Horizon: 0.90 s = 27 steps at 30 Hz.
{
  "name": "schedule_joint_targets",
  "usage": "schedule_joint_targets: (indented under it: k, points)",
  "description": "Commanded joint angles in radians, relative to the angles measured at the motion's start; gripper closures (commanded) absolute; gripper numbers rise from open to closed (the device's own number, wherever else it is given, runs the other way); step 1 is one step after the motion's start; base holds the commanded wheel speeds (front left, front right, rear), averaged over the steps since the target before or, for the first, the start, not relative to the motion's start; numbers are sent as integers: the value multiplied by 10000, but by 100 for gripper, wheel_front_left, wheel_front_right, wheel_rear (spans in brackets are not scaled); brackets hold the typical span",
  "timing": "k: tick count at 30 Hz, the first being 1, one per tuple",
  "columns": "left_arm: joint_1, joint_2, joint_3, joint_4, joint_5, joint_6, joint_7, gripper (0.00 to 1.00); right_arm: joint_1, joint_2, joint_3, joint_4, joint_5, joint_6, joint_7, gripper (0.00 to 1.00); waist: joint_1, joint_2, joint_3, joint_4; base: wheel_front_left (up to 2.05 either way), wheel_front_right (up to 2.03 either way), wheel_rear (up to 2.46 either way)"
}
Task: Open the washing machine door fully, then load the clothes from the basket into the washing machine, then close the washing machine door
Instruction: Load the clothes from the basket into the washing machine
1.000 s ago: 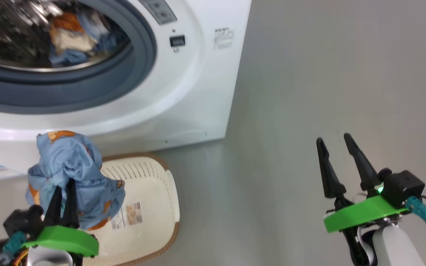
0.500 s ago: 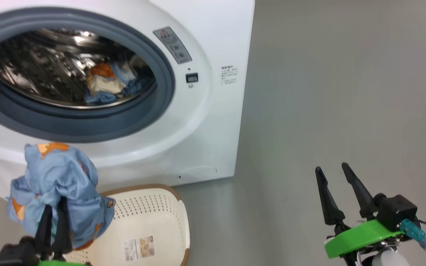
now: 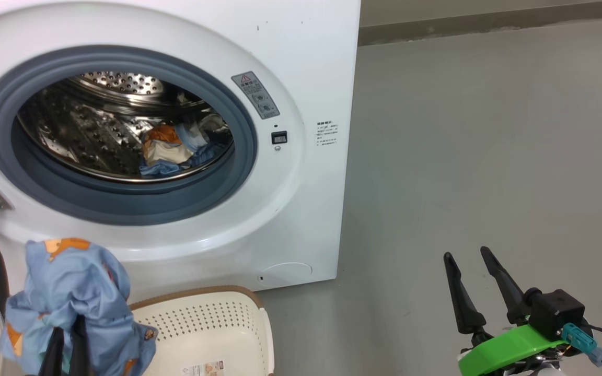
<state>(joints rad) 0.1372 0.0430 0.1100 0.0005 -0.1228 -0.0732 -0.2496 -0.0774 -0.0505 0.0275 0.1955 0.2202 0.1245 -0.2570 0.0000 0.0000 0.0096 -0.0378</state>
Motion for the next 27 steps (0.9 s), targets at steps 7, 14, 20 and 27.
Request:
schedule_joint_targets:
  k: [7, 14, 20, 27]
  points:
    - [127, 76, 335, -404, -17, 233, -122, 100, 213, 3, 252, -381, -99, 62, -48, 0, 0, 0, -50, -18, 0, 0, 0]
    - [276, 74, 160, -389, -191, 387, -122, 100, 270, 3, 186, -415, -126, 62, -48, 0, 0, 0, -55, 21, 0, 0, 0]
    - [267, 73, 63, -384, -289, 439, -122, 100, 246, 3, 201, -486, -195, 62, -48, 0, 0, 0, 1, 20, 0, 0, 0]
    - [-120, 73, -183, -401, -388, 412, -122, 100, 163, 3, 166, -603, -246, 62, -48, 0, 0, 0, 323, 10, 0, 0, 0]
